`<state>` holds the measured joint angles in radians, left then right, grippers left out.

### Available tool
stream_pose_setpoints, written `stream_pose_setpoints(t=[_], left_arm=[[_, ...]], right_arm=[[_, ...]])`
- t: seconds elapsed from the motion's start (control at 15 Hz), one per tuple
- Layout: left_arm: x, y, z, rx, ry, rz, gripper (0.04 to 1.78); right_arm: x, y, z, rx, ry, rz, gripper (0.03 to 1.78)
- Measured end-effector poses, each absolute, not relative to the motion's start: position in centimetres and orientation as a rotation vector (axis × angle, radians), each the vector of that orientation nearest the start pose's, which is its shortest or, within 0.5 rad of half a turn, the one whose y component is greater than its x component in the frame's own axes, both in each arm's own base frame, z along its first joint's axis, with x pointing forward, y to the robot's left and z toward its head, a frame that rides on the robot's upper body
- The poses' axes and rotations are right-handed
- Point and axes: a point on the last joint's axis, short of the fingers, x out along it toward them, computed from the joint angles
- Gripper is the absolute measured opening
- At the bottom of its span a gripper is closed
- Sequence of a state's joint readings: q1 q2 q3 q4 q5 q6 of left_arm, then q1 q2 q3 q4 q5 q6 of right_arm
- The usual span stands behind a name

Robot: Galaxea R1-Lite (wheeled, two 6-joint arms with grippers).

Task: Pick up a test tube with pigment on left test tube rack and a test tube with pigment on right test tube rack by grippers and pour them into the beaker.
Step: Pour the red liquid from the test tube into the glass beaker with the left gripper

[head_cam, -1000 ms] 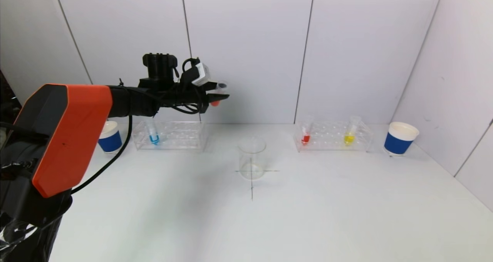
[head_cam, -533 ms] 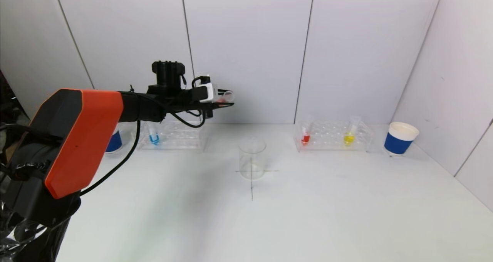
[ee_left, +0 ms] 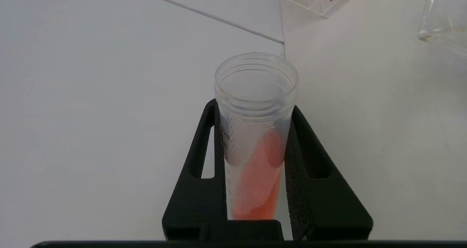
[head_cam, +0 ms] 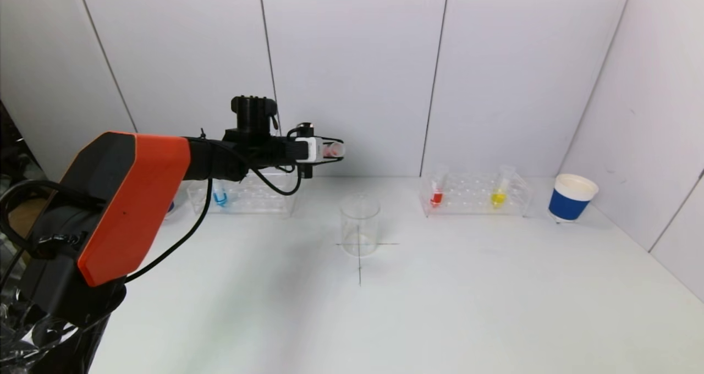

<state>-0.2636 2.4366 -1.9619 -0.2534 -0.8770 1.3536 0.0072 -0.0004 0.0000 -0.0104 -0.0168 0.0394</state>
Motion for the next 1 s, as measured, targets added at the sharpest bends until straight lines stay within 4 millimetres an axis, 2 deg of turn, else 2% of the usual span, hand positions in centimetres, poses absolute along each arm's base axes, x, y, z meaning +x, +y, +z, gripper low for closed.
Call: stream_pose_setpoints(t=[0.47,1.0], left_arm=[[48.2,-16.6,15.7,1.307,-0.675,-1.054,0.46],[46.9,-16.8,15.0,1.443,-0.744,-1.061,0.46]], right_arm=[[-2.3,-0.1,7.7,0.04,-0.011,-0.009,1.76],[-2.3,-0.1,7.7,0.039,-0.011,-0.009,1.76]])
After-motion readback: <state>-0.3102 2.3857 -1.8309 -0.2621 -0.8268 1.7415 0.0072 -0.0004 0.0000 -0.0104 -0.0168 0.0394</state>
